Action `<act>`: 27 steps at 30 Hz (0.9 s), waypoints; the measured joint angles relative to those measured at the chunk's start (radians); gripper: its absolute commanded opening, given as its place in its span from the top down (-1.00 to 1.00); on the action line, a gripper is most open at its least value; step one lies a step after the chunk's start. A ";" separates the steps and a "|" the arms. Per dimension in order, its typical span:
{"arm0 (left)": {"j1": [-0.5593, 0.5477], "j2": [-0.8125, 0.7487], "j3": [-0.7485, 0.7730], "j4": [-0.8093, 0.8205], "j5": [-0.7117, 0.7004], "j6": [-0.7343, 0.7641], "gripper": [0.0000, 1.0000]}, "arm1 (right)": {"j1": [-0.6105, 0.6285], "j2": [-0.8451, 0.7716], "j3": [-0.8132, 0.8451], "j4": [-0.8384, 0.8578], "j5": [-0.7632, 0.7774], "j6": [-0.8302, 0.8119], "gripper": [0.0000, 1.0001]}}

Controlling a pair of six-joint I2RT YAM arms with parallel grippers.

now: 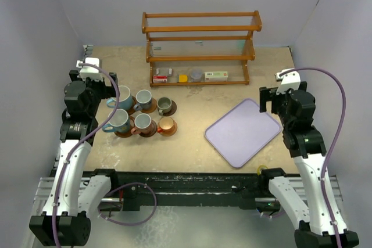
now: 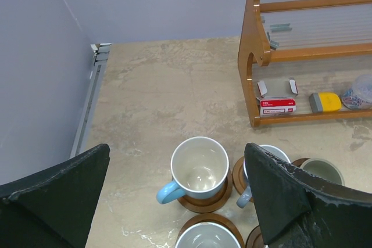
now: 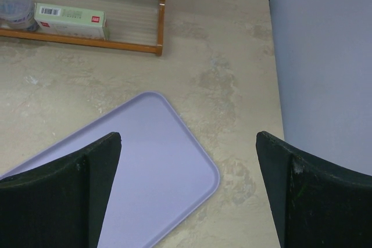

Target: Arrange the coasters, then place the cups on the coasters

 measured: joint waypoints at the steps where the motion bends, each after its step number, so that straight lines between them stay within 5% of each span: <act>1: 0.002 0.000 0.000 0.000 0.000 0.001 -0.90 | 0.000 -0.005 0.000 0.001 0.000 0.000 -1.00; 27: 0.027 -0.009 0.000 -0.003 0.027 0.025 -0.89 | 0.000 -0.015 -0.017 0.014 0.000 0.000 -1.00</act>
